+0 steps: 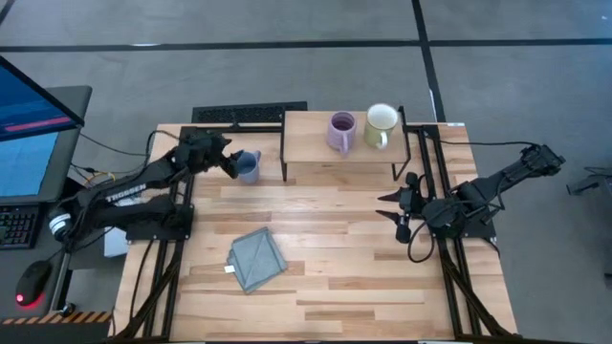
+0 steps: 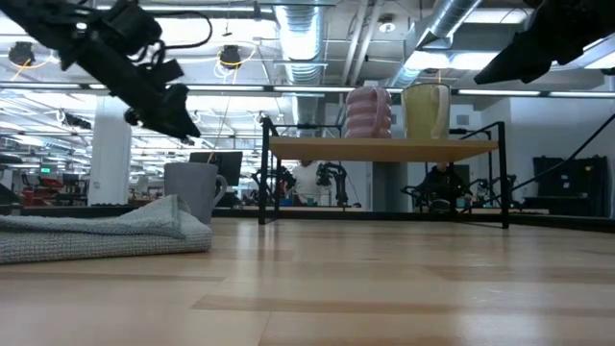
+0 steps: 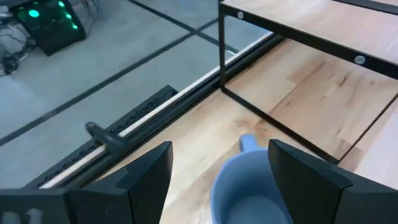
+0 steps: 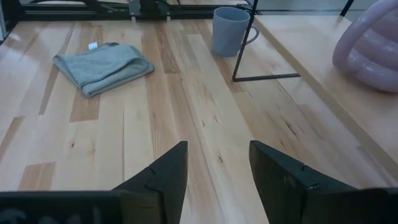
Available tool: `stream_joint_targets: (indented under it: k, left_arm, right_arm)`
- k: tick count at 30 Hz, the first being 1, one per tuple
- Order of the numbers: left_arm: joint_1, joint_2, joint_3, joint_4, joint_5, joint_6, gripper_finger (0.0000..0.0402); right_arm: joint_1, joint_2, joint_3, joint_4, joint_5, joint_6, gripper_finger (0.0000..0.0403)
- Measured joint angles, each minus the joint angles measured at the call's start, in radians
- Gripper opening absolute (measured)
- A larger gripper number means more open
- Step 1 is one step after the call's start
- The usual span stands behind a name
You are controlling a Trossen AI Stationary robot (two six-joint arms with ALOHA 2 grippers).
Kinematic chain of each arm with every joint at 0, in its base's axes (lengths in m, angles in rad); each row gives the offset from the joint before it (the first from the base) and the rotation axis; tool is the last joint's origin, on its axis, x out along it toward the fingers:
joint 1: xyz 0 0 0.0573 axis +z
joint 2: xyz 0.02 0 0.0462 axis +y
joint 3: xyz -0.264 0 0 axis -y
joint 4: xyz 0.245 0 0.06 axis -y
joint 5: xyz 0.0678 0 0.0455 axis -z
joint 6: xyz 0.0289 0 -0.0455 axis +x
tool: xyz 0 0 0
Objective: Stack small to large cups/mugs on shelf
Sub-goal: Put the blue mug on the shelf
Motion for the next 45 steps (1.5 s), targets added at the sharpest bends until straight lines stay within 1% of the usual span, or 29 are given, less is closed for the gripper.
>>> stream_joint_targets:
  k: [3,5,12,17,27,31,36,45]
  left_arm:
    - [0.025,0.071,0.046,0.0,0.07,0.015,0.0257]
    - [0.039,0.121,0.078,-0.002,0.097,0.01,0.0257]
    - [0.059,0.249,0.153,-0.015,0.098,0.0,0.0257]
    - [0.058,0.3,0.185,-0.024,0.099,0.0,0.0257]
    - [0.056,0.31,0.187,-0.016,0.097,-0.022,0.0257]
    - [0.056,0.31,0.187,0.024,0.05,-0.031,0.0257]
    - [0.056,0.31,0.187,0.049,0.048,-0.092,0.0257]
    - [0.055,0.31,0.187,0.062,0.046,-0.089,0.0257]
  right_arm:
    - [0.0,0.0,0.0,0.0,0.0,0.0,0.0193]
    - [0.0,0.0,0.0,-0.001,0.0,0.0,0.0193]
    - [0.0,0.0,0.0,-0.006,-0.003,0.0,0.0193]
    - [0.0,0.0,0.0,-0.006,-0.003,0.001,0.0193]
    - [0.0,0.0,0.0,-0.006,-0.003,0.001,0.0193]
    - [0.0,0.0,0.0,-0.006,-0.003,0.001,0.0193]
    - [0.0,0.0,0.0,-0.006,-0.003,0.001,0.0193]
    - [0.0,0.0,0.0,-0.006,-0.003,0.001,0.0193]
